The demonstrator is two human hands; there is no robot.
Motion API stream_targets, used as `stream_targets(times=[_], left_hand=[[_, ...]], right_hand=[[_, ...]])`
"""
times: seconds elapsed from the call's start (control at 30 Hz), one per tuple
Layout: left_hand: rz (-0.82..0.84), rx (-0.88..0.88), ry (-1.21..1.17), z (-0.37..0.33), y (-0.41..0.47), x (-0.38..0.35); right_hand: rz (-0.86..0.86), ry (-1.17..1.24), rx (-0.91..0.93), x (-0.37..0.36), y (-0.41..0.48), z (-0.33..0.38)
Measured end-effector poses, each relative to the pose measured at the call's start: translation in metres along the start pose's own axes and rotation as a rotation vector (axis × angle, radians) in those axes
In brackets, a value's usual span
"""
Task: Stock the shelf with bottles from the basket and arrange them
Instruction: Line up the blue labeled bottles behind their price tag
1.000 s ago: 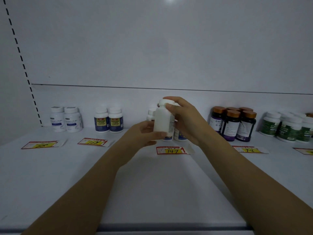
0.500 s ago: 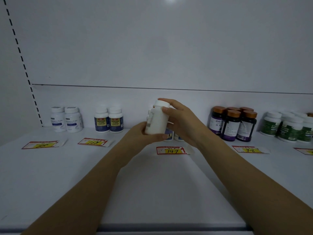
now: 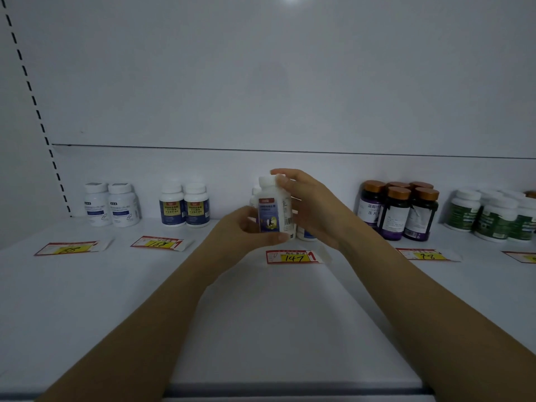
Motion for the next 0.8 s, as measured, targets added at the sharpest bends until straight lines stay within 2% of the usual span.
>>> stream_targets(times=[0.1, 0.23, 0.33, 0.63, 0.7, 0.8], left_hand=[[-0.041, -0.012, 0.056, 0.0, 0.002, 0.004], [-0.017, 0.004, -0.012, -0.001, -0.001, 0.003], [-0.015, 0.013, -0.037, 0.0, -0.002, 0.003], [-0.026, -0.018, -0.038, 0.006, 0.003, 0.004], [-0.048, -0.079, -0.037, 0.006, 0.005, 0.007], [-0.206, -0.262, -0.029, -0.002, 0.005, 0.021]], right_hand=[[-0.052, -0.097, 0.032, 0.004, 0.0, 0.002], [-0.071, -0.022, 0.008, 0.009, 0.0, 0.001], [-0.075, -0.061, 0.001, 0.009, 0.001, 0.0], [0.008, -0.122, -0.061, 0.001, 0.001, -0.006], [0.01, -0.237, -0.01, -0.001, -0.001, 0.002], [0.046, -0.392, 0.239, -0.013, -0.01, 0.024]])
Point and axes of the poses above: each hand's wrist, its own y-axis towards the middle knuckle, its own x-axis out of the back of the hand, z = x × y, the point moved 7 cm from there along y, towards the middle knuckle, and after that the axes turned 5 degrees about -z, right-handed, at the moved point
